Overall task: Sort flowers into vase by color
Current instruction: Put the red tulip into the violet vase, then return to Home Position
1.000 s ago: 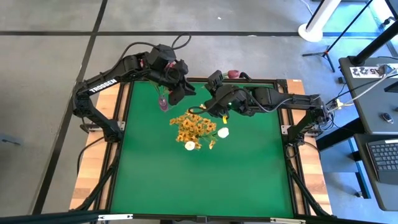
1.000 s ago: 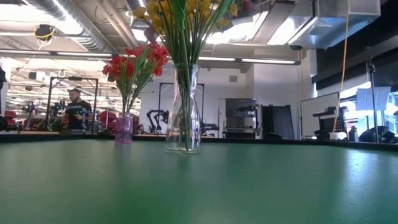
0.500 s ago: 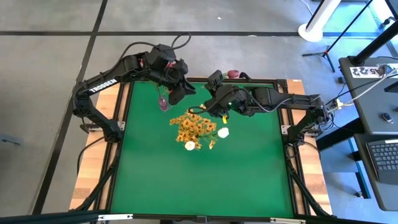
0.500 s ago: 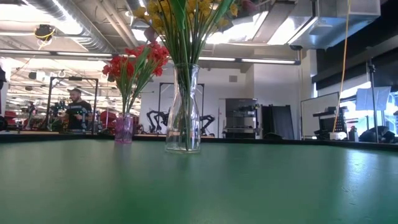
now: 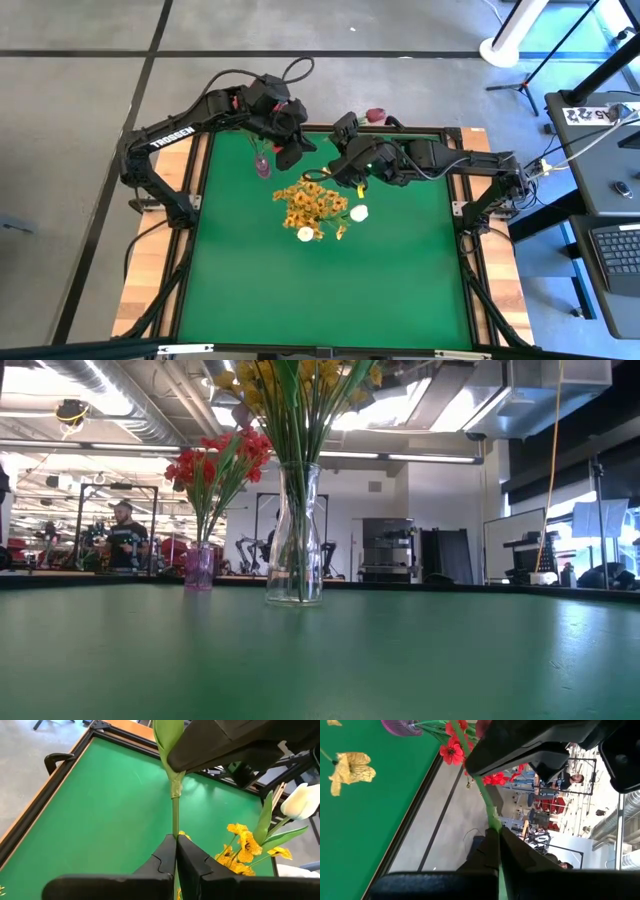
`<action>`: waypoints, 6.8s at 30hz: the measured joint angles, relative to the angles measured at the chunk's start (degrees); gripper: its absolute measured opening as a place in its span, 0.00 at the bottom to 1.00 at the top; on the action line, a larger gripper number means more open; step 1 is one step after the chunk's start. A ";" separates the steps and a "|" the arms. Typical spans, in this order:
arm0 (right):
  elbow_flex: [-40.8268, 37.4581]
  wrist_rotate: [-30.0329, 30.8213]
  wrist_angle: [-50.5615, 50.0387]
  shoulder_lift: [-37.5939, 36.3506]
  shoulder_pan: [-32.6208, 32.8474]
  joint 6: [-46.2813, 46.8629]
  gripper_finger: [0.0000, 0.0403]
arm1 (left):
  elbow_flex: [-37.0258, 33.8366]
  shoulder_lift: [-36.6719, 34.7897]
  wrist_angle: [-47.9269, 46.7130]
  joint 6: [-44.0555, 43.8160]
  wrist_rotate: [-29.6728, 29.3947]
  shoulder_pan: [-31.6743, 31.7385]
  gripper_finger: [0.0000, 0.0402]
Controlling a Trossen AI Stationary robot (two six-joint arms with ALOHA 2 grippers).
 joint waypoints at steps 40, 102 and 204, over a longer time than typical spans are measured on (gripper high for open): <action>0.04 12.60 8.71 -10.17 10.54 11.49 0.54 | -0.02 -10.41 6.67 2.68 -18.75 -2.08 0.00; -70.42 -54.53 63.95 -35.79 -23.30 57.34 0.39 | -102.42 -54.03 104.15 3.20 -39.22 5.86 0.00; -71.45 -63.03 35.24 -61.37 -26.33 52.98 0.08 | -71.40 -74.76 36.61 3.20 -36.60 -22.18 0.00</action>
